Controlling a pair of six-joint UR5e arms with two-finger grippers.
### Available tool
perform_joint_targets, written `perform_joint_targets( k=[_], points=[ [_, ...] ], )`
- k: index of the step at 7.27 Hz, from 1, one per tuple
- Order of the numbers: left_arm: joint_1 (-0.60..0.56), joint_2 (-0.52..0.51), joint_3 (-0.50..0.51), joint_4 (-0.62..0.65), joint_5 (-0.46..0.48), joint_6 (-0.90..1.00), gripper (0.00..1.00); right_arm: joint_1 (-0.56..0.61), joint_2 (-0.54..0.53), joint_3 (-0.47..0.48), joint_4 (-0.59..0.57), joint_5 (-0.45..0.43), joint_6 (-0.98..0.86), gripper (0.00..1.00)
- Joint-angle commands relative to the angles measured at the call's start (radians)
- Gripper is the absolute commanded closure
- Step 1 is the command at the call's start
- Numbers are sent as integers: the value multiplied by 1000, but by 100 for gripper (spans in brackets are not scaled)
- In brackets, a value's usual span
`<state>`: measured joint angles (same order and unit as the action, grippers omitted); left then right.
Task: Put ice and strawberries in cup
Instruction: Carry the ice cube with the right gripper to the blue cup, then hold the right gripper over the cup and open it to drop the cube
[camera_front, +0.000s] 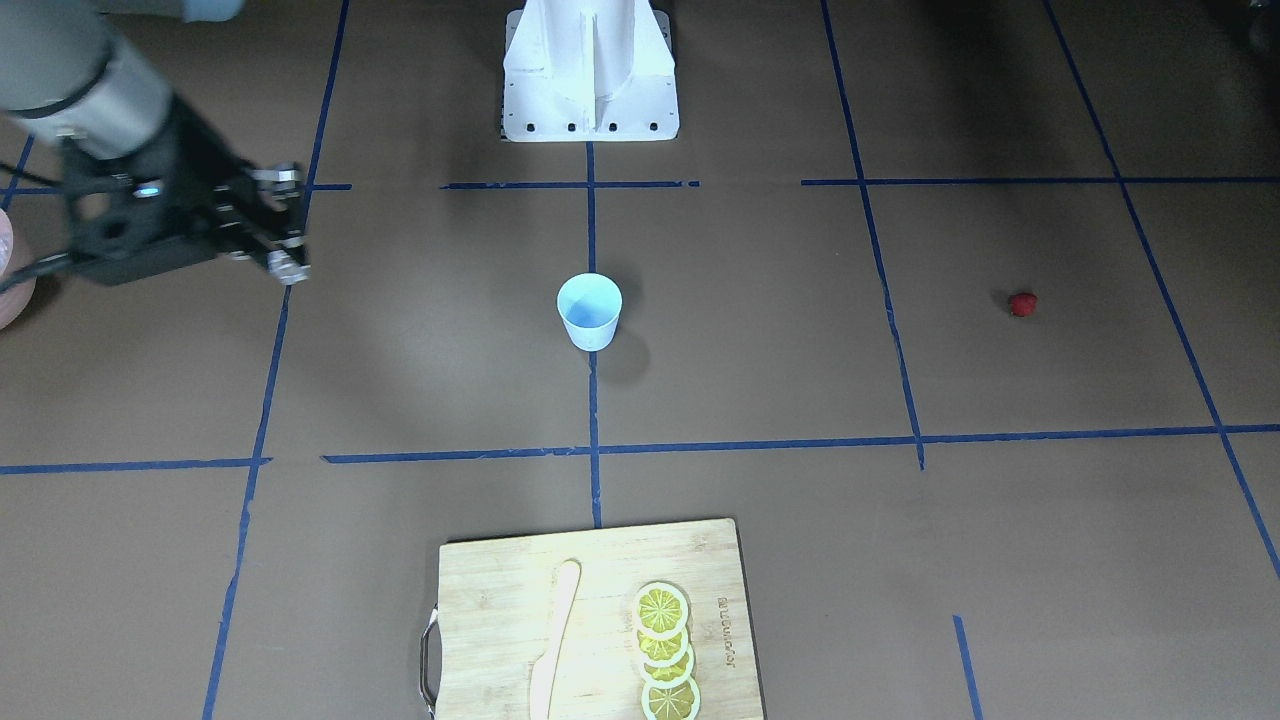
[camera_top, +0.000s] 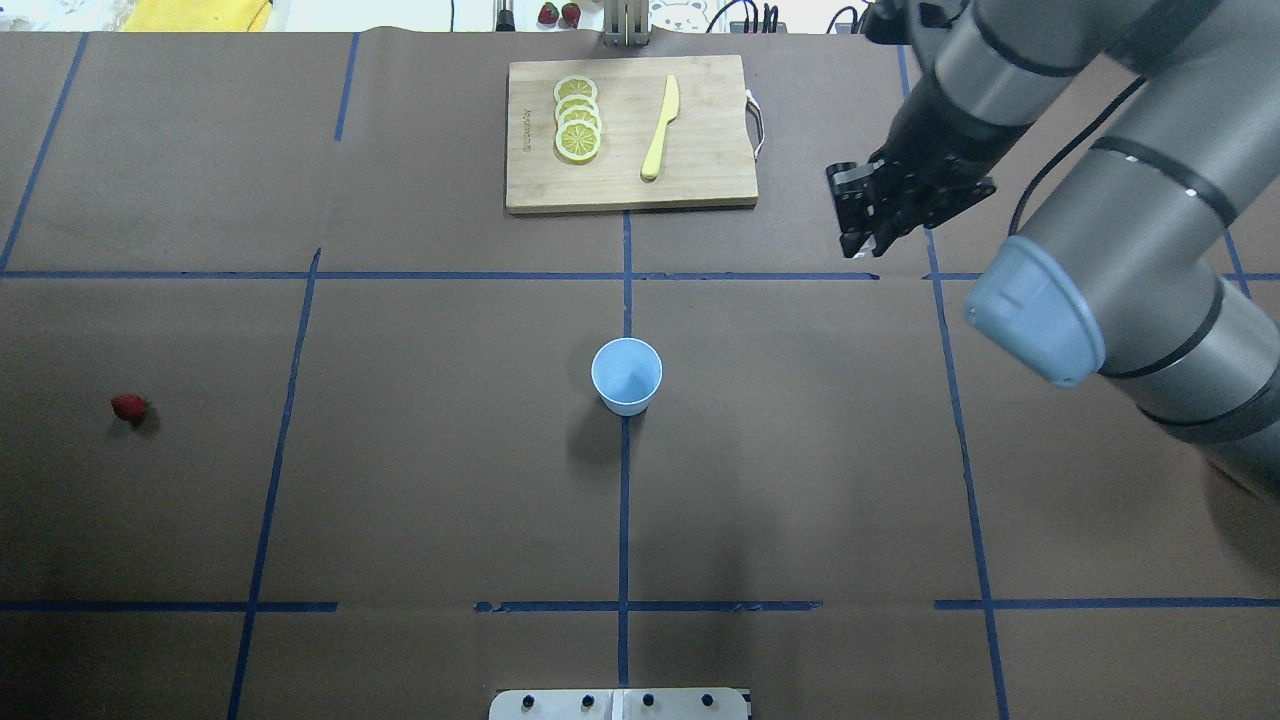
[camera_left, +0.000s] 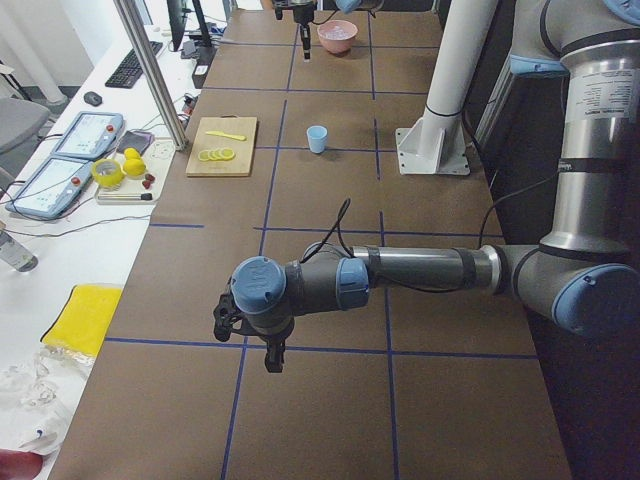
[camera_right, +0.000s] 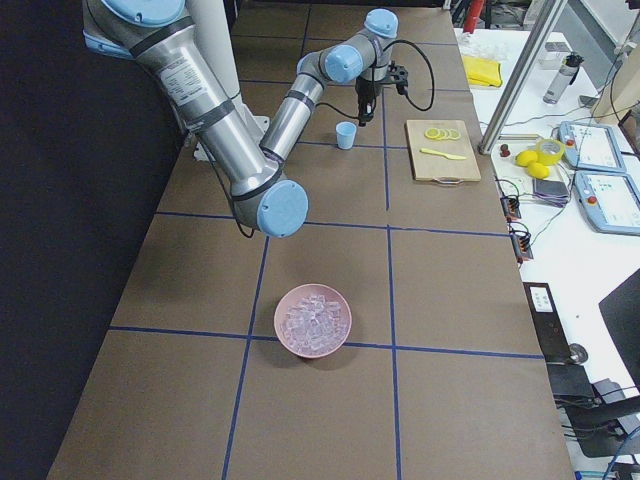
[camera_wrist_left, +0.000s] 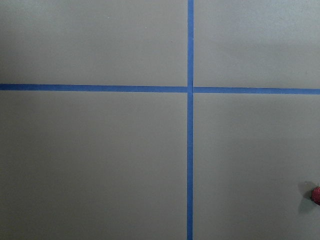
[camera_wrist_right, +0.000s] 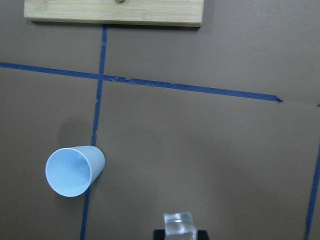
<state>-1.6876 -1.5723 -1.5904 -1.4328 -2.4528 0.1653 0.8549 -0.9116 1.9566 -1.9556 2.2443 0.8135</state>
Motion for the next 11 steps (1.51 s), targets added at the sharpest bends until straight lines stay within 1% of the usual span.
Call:
perform_joint_targets(
  k=[1,2,3,4,5,6,8,10,11],
  points=[
    [0,0,3,0,0,0,0,-179,68,-65,131,-159,235,100],
    [0,0,3,0,0,0,0,-244,69,-90,177,-239,297,100],
    [0,0,3,0,0,-1,0,-287,92,-125,175,-279,300,100],
    [0,0,3,0,0,-1,0,-312,126,-184,173,-310,300,100],
    [0,0,3,0,0,0,0,-321,172,-255,173,-318,300,100],
    [0,0,3,0,0,-1,0,-332,183,-286,176,-327,299,100],
    [0,0,10,-1,0,0,0,-332,197,-300,181,-336,299,100],
    [0,0,12,-1,0,0,0,-332,227,-335,182,-336,291,100],
    [0,-2,17,-1,0,0,0,-332,235,-361,211,-338,288,100]
  ],
)
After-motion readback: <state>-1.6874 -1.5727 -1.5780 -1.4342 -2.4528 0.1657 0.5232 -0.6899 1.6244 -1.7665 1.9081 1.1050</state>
